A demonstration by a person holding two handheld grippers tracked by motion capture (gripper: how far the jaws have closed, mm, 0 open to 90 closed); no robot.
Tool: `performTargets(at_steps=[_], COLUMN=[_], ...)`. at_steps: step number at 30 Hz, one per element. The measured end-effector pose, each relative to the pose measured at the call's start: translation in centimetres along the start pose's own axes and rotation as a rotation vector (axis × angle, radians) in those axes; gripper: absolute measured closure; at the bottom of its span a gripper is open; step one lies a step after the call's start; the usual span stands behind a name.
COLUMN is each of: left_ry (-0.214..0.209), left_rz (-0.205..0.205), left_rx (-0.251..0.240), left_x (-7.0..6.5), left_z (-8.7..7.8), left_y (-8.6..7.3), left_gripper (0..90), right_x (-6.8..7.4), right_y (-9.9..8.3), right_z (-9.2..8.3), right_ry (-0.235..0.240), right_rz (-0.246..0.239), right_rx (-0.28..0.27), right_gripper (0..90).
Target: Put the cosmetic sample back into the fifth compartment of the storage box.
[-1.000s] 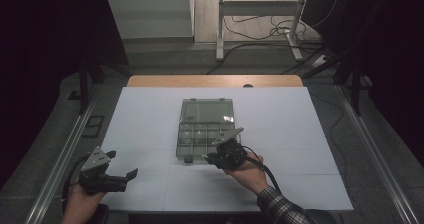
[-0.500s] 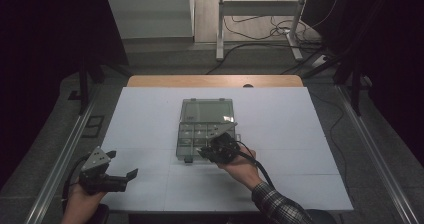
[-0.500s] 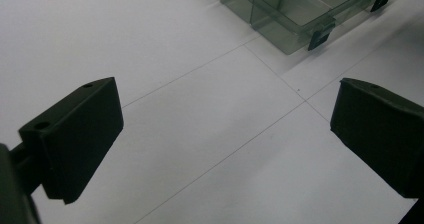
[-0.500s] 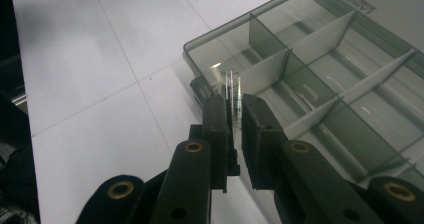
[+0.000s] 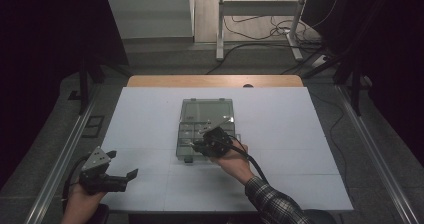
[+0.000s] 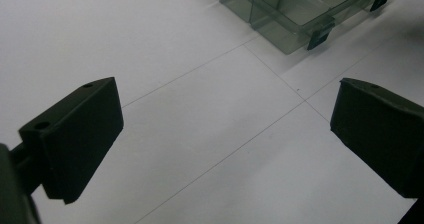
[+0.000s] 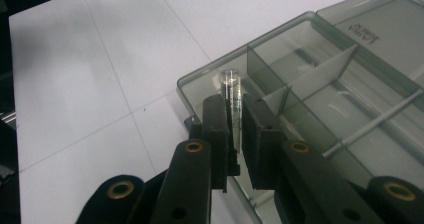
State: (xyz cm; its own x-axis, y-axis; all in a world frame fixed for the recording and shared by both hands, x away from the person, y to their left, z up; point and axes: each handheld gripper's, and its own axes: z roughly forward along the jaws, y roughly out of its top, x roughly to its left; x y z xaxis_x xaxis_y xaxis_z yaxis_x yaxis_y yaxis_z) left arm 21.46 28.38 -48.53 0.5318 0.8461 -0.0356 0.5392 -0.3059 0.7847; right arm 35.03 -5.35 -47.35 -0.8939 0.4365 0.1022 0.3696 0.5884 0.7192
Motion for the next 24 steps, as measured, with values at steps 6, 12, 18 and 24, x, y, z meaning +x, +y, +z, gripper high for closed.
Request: performTargets(at_steps=[6, 12, 18, 24], left_ry=[-0.001, -0.002, -0.002, -0.002], left_rz=[0.0, -0.003, -0.001, 0.0], left_rx=[0.0, -0.001, -0.001, 0.0], left_x=[0.0, 0.0, 0.0, 0.0], left_z=[0.0, 0.0, 0.0, 0.0], left_y=[0.0, 0.0, 0.0, 0.0], left_gripper=[1.1, 1.1, 1.1, 1.1], right_x=[-0.1, -0.1, 0.0, 0.2], right_y=[0.6, 1.2, 1.7, 2.0], right_z=[0.6, 1.6, 2.2, 3.3], right_ry=[0.001, 0.001, 0.003, -0.001], right_rz=[-0.005, -0.009, -0.016, -0.025], right_rx=[-0.005, -0.013, -0.013, -0.01], right_gripper=[80.5, 80.5, 80.5, 80.5])
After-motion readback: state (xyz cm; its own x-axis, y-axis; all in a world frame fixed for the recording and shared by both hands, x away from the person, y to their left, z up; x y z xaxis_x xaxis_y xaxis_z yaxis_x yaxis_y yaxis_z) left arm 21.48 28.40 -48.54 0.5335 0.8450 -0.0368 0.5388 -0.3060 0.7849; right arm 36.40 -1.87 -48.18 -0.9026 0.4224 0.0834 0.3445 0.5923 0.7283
